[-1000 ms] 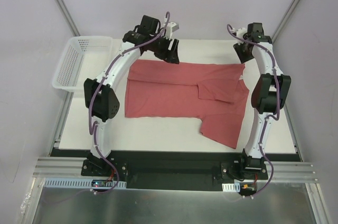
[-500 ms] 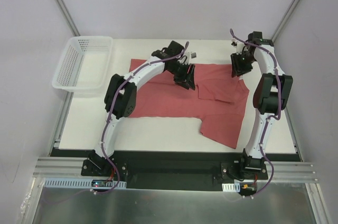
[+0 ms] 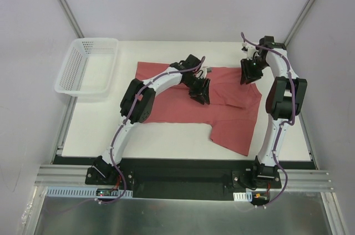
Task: Roll the t-shirts
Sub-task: Fold the T-shirt at the center of the board.
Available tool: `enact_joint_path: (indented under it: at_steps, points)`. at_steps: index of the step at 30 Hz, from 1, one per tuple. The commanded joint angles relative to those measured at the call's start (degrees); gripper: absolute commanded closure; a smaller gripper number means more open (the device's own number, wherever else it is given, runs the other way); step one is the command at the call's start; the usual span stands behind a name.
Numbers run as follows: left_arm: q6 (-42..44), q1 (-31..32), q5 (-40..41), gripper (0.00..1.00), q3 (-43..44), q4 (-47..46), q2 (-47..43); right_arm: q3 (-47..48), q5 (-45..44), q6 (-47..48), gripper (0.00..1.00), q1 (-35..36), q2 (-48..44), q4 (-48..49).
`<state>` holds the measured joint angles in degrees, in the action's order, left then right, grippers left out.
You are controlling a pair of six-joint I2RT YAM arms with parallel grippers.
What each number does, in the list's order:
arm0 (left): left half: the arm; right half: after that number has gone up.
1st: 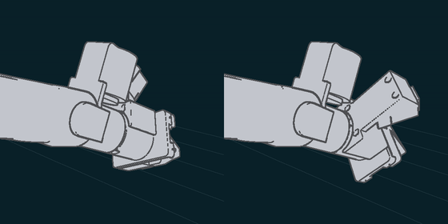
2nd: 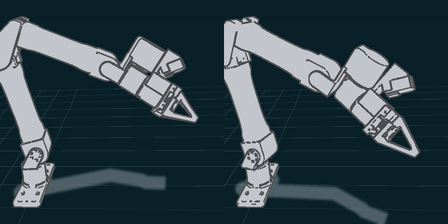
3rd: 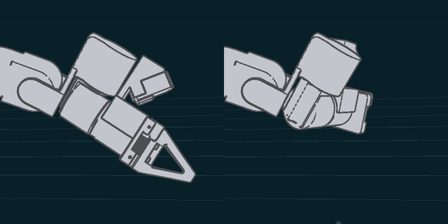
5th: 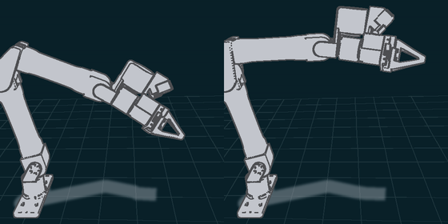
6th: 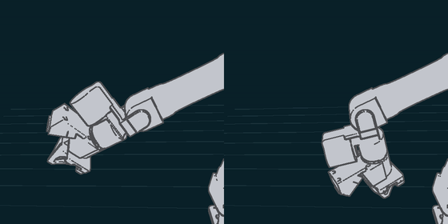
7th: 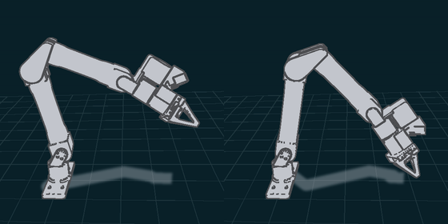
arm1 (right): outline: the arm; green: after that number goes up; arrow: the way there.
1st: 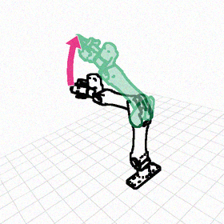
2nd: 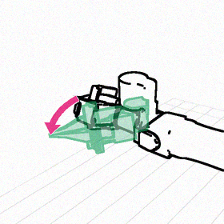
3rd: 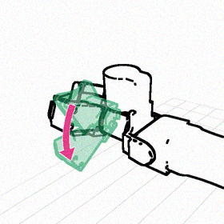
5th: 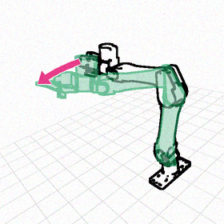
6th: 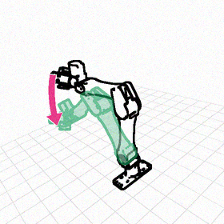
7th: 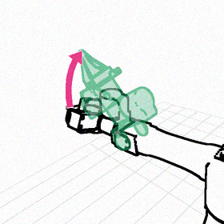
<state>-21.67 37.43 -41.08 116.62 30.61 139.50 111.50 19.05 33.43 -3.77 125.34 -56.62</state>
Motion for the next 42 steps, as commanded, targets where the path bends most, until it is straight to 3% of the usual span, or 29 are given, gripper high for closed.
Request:
enact_joint_path:
  at_steps: [1,11,19,22,27,33,42]
  points:
    - [-2.67,0.1,-0.67,0.6,3.96,-1.6,2.09,0.03,1.87,-0.65,0.62,-0.18,-0.53,-1.56]
    - [-4.08,0.36,-0.14,0.63,8.53,-3.72,6.48,-1.11,1.17,-0.56,0.62,-0.01,-0.36,-1.74]
    - [-5.75,0.19,-3.04,0.69,6.7,-4.42,5.43,-1.64,-0.24,0.32,0.62,-0.01,0.08,-1.91]
    - [-5.49,0.01,-3.3,0.77,6.95,-4.42,5.87,-1.64,-0.41,0.14,0.62,0.08,0.43,-1.65]
    - [-5.31,0.01,-4.54,1.0,7.66,-5.39,6.48,-1.64,-1.29,0.84,0.62,0.34,0.78,-1.65]
    - [-4.78,-0.78,-5.15,1.0,6.7,-5.3,4.73,-2.26,-2.35,2.08,0.62,0.34,1.57,-1.65]
    - [-5.22,-3.68,-9.45,1.0,-1.56,-5.3,-2.48,-1.02,-4.46,3.48,0.62,0.61,3.16,-1.65]
